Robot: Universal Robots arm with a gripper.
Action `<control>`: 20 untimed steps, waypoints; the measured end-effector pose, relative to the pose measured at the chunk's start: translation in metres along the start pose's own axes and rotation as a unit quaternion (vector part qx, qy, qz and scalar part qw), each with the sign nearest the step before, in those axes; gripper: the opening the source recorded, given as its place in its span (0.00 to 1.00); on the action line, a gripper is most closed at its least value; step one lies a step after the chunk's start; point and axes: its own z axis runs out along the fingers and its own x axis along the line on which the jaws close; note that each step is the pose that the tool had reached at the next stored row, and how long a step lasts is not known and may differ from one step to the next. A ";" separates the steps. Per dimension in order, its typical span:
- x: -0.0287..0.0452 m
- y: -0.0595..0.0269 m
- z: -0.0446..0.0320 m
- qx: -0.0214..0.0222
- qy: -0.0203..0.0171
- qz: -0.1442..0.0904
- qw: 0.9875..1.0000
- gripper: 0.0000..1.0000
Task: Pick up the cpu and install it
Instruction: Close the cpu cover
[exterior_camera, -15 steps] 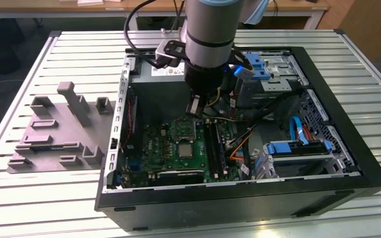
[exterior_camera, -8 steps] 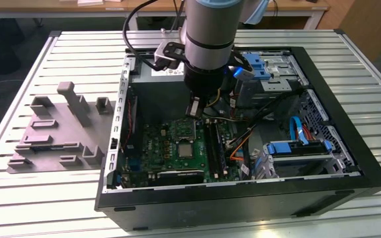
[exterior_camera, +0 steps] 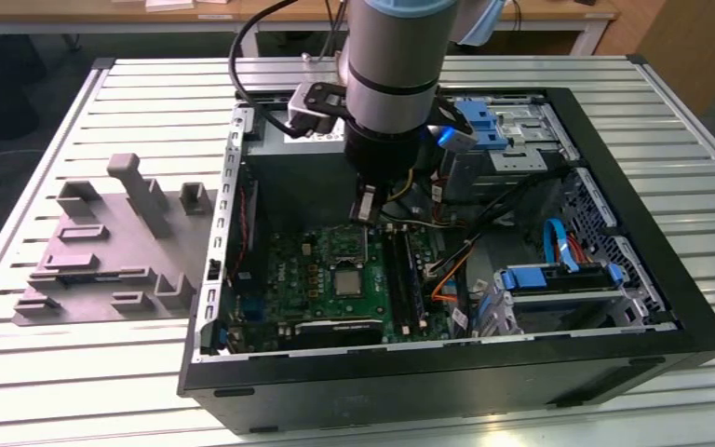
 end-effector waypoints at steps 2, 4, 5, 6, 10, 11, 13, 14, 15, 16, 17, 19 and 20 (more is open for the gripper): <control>0.0009 -0.0003 0.0000 0.000 0.000 0.000 1.000 0.11; 0.0015 -0.0005 0.0000 0.000 0.000 0.000 1.000 0.11; 0.0018 -0.0006 -0.0001 0.000 0.000 0.000 1.000 0.11; 0.0021 -0.0007 -0.0001 0.000 0.000 0.000 1.000 0.11; 0.0032 -0.0011 -0.0001 0.000 0.000 0.000 1.000 0.11; 0.0032 -0.0011 -0.0001 0.000 0.000 0.000 1.000 0.11; 0.0033 -0.0012 -0.0001 0.000 0.001 -0.001 1.000 0.11; 0.0033 -0.0012 0.0000 0.001 0.002 -0.001 1.000 0.11; 0.0033 -0.0012 0.0000 0.001 0.003 -0.001 1.000 0.11; 0.0034 -0.0011 0.0000 0.001 0.004 -0.002 1.000 0.11; 0.0035 -0.0011 0.0000 0.002 0.006 -0.003 1.000 0.11; 0.0035 -0.0010 0.0000 0.003 0.010 -0.004 1.000 0.11; 0.0035 -0.0010 0.0000 0.005 0.014 -0.004 1.000 0.11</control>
